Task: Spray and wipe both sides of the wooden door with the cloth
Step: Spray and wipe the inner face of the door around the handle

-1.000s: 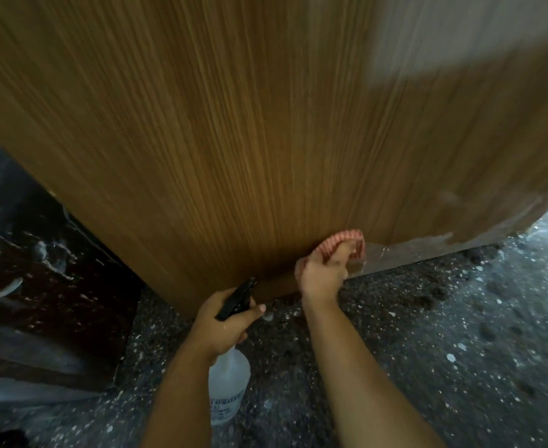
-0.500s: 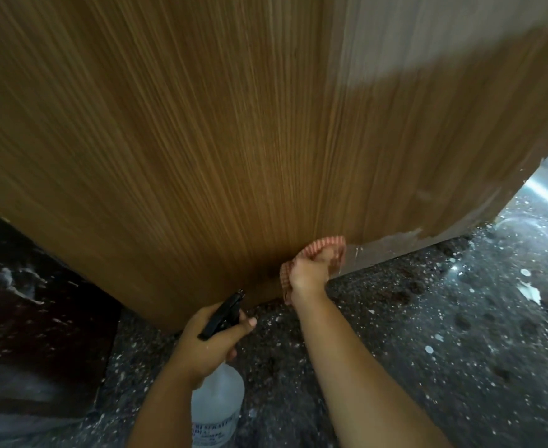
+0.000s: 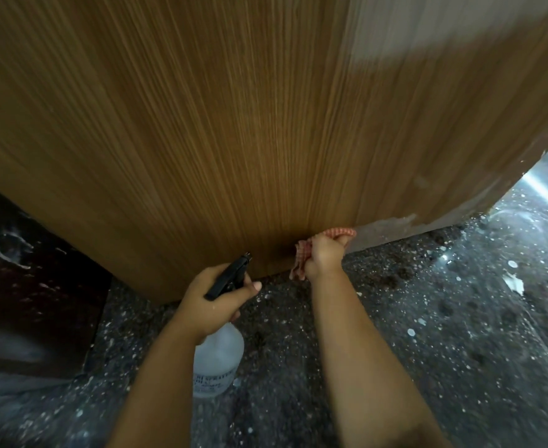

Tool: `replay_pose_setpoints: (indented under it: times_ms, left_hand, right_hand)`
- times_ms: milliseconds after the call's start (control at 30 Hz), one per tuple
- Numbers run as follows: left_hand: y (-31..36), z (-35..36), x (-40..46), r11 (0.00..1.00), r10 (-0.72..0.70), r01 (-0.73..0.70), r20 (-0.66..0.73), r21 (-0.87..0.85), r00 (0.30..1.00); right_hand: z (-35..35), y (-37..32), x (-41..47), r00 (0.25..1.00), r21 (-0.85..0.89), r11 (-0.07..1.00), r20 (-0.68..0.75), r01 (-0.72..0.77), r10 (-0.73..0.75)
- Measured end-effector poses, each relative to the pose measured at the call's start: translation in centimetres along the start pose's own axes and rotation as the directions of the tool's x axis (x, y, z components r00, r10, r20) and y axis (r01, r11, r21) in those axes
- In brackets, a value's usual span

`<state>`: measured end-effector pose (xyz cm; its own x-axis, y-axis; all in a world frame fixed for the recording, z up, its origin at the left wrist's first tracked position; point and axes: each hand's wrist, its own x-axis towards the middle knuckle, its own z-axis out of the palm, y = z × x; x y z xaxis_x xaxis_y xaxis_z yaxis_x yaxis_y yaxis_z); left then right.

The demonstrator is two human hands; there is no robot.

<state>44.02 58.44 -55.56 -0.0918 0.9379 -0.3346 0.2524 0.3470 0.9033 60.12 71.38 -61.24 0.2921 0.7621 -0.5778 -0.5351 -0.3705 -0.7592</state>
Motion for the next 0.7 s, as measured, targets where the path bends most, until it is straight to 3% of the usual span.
replay_pose_setpoints:
  times_ms: [100,200,233,300,400,567,700]
  left_hand:
    - [0.7,0.7,0.4,1.0,0.014,-0.013,-0.021,0.01,1.0]
    - [0.9,1.4,0.8,1.0,0.001,0.0,-0.026,0.018,1.0]
    - [1.0,1.8,0.8,1.0,-0.003,0.004,-0.021,0.024,1.0]
    - [1.1,2.5,1.0,1.0,-0.006,0.006,-0.006,0.03,1.0]
    - [1.2,3.6,1.5,1.0,0.008,-0.008,0.005,0.015,1.0]
    - [1.4,5.1,2.3,0.997,0.06,-0.061,-0.023,-0.04,0.998]
    - [1.2,5.3,2.3,0.996,0.075,-0.076,-0.011,-0.049,0.997]
  right_hand:
    - [2.4,0.2,-2.0,0.977,-0.244,0.946,0.029,0.211,-0.211]
    - [2.2,0.8,-0.4,0.953,-0.28,0.914,0.017,0.295,-0.302]
    - [1.3,1.0,0.4,0.964,-0.251,0.935,-0.022,0.252,-0.265]
    - [-0.6,1.3,2.5,0.995,-0.096,0.995,-0.084,0.036,-0.044]
    - [-2.1,2.3,4.8,0.97,0.093,0.966,-0.016,-0.24,0.243]
    - [0.6,3.1,0.0,0.942,0.132,0.934,0.089,-0.333,0.323]
    - [-0.6,2.4,0.8,0.964,0.145,0.954,0.066,-0.263,0.256]
